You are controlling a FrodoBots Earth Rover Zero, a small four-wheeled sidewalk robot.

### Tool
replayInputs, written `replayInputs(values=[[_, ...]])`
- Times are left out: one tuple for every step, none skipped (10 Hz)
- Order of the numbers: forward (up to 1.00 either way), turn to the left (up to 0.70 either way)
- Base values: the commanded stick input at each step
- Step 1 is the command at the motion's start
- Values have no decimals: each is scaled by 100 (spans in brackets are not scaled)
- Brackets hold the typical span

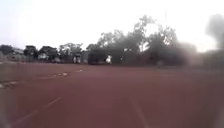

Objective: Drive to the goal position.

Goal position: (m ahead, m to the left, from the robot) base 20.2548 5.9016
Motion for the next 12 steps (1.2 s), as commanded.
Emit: replayInputs(values=[[70, 0], [70, 0], [70, 0], [70, 0], [70, 0], [70, 0], [70, 0], [70, 0], [70, 0], [70, 0], [70, 0], [70, 0]])
